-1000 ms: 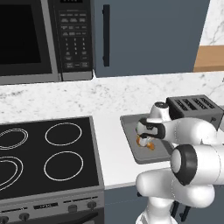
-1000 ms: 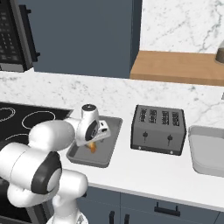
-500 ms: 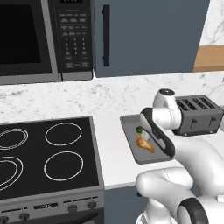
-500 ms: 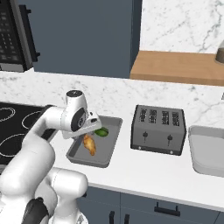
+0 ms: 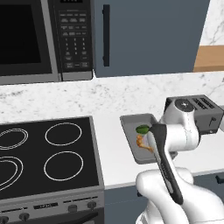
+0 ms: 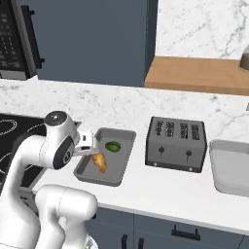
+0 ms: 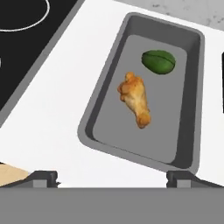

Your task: Place one avocado and one chicken drumstick in each tupperware on the nearby counter, to pack two identical lunches.

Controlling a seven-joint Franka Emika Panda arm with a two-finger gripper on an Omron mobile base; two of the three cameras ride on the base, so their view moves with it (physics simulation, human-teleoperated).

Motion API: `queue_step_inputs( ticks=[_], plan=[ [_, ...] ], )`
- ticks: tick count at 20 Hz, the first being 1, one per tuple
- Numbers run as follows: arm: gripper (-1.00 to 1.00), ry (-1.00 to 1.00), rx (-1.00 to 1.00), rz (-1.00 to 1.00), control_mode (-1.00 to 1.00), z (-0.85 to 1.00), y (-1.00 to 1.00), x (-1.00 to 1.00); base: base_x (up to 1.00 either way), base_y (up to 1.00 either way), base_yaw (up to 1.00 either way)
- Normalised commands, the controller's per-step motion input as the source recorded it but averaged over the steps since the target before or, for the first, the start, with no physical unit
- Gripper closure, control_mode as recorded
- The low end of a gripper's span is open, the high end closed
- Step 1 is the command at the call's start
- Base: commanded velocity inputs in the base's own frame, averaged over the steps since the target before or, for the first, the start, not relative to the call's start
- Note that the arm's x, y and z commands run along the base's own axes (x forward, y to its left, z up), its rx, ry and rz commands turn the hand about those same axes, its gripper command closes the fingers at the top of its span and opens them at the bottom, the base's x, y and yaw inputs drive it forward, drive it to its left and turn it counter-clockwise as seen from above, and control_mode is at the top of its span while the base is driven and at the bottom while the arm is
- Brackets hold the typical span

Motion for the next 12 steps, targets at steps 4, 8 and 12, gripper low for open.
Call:
queue_step_inputs(
  ticks=[4, 8, 12],
  plan=[
    [-1.0, 0.12, 0.0, -0.52, -1.0, 0.36, 0.06, -0.2, 0.0, 0.0, 0.0],
    [-1.0, 0.32, 0.0, -0.46, -1.0, 0.29, -0.11, 0.0, 0.0, 0.0, 0.0],
    [-1.0, 0.08, 0.05, -0.19, -1.0, -0.04, -0.44, -0.05, 0.0, 0.0, 0.0]
  ],
)
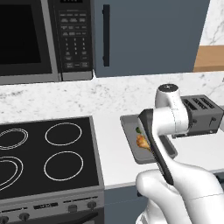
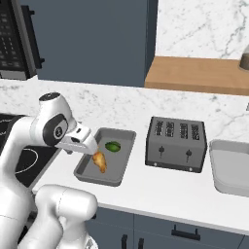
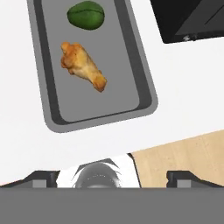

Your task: Place one avocado and one chicken drumstick in each tupperware on the nearby counter, to pack two identical lunches.

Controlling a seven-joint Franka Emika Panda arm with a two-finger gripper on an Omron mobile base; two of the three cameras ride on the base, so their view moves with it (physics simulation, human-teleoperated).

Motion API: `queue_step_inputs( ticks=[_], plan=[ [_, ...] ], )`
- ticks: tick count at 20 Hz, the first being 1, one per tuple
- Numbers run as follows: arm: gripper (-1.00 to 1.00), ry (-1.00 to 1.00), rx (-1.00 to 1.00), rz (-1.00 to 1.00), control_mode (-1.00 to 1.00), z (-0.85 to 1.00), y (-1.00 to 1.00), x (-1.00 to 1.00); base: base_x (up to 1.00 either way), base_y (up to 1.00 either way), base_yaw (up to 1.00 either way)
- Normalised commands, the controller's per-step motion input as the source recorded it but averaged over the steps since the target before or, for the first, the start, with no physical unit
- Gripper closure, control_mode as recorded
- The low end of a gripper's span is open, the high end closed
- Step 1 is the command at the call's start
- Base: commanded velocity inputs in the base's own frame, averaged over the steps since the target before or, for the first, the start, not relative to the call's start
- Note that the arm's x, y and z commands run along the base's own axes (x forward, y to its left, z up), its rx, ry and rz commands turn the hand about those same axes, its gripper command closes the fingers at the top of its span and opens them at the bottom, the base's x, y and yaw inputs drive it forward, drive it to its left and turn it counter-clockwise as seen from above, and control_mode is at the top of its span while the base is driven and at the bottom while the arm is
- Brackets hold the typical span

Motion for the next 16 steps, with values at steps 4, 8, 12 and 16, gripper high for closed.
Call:
queue_step_inputs(
  ticks=[4, 8, 12, 16],
  plan=[
    [-1.0, -0.05, 0.03, -0.02, -1.0, -0.3, -0.17, -0.13, 0.0, 0.0, 0.0],
    [-1.0, -0.19, 0.03, 0.06, -1.0, -0.12, 0.0, -0.09, 0.0, 0.0, 0.0],
    [-1.0, -0.2, 0.04, 0.08, -1.0, -0.01, 0.0, -0.12, 0.0, 0.0, 0.0],
    [-1.0, -0.12, 0.06, 0.16, -1.0, 0.0, 0.0, -0.07, 0.0, 0.0, 0.0]
  ],
)
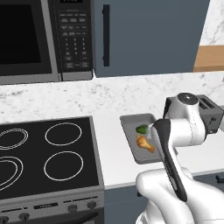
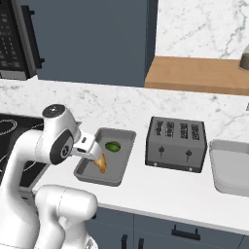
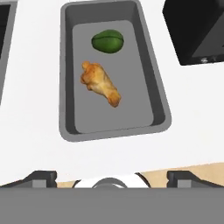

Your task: Place one avocado and one chicken drumstick in each tupperware on the nearby counter, to pack two identical lunches.

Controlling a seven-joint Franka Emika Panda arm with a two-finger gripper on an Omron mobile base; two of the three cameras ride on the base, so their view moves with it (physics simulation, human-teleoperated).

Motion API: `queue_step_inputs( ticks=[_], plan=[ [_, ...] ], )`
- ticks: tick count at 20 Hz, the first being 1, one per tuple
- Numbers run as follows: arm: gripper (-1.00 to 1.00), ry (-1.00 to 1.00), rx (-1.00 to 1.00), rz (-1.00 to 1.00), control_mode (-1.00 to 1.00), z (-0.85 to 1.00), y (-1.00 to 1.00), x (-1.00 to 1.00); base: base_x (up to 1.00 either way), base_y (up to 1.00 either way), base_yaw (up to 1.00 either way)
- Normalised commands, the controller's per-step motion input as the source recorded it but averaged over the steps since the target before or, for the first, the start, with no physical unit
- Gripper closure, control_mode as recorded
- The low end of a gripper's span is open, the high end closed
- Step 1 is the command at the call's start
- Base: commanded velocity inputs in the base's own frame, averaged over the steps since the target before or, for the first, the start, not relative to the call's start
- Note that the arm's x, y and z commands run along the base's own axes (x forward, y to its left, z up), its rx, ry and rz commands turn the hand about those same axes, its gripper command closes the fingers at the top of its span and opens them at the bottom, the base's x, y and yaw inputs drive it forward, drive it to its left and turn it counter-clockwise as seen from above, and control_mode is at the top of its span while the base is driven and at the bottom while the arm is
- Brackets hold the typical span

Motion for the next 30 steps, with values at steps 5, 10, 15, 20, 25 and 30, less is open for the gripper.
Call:
queue_step_inputs(
  ticks=[5, 10, 15, 20, 25, 30],
  plan=[
    [-1.0, -0.01, 0.0, 0.16, -1.0, 0.0, 0.0, -0.08, 0.0, 0.0, 0.0],
    [-1.0, 0.0, 0.0, 0.03, -1.0, 0.0, 0.0, 0.0, 0.0, 0.0, 0.0],
    [-1.0, 0.0, 0.0, 0.0, -1.0, 0.0, 0.0, 0.0, 0.0, 0.0, 0.0],
    [-1.0, 0.0, 0.0, 0.0, -1.0, 0.0, 0.0, -0.11, 0.0, 0.0, 0.0],
    [-1.0, 0.0, 0.0, 0.0, 1.0, 0.0, 0.0, 0.0, -0.53, -0.28, -0.05],
    [-1.0, 0.0, 0.0, 0.0, 1.0, 0.0, 0.0, 0.0, -0.82, -0.88, -0.13]
  ],
)
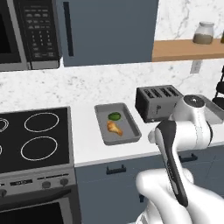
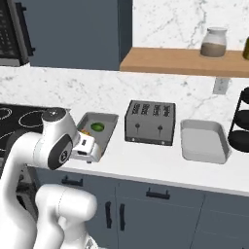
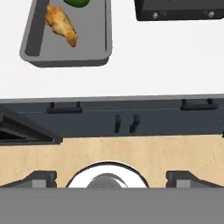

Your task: Place one avocado and one chicken drumstick in each tupperware on the nearby counter, to pack two identical lunches.

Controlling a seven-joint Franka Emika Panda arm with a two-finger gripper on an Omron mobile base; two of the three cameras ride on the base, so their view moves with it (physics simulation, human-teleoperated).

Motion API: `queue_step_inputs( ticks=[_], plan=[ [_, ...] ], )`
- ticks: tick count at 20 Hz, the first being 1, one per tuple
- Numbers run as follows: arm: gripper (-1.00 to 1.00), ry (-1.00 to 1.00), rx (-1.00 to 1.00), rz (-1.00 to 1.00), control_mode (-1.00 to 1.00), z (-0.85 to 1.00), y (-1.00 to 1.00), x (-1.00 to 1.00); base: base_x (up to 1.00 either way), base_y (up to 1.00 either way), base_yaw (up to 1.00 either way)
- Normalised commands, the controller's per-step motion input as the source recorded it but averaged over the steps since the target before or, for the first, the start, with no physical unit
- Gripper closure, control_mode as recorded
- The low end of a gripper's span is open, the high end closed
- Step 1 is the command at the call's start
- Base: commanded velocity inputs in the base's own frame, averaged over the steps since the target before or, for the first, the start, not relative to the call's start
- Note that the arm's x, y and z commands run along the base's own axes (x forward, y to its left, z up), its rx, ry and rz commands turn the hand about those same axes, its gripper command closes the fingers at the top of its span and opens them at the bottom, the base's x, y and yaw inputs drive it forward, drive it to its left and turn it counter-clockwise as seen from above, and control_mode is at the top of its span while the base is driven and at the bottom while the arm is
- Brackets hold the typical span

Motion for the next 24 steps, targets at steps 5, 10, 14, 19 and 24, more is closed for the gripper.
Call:
queue_step_inputs(
  ticks=[5, 10, 14, 19, 24],
  plan=[
    [-1.0, 0.0, 0.0, 0.0, 1.0, 0.0, 0.0, 0.0, -0.57, -1.0, -0.16],
    [-1.0, 0.0, 0.0, 0.0, 1.0, 0.0, 0.0, 0.0, -0.34, -1.0, -0.21],
    [-1.0, 0.0, 0.0, 0.0, 1.0, 0.0, 0.0, 0.0, -0.41, -1.0, -0.18],
    [-1.0, 0.0, 0.0, 0.0, 1.0, 0.0, 0.0, 0.0, -0.13, -1.0, -0.11],
    [-1.0, 0.0, 0.0, 0.0, 1.0, 0.0, 0.0, 0.0, 0.0, -1.0, -0.03]
  ],
)
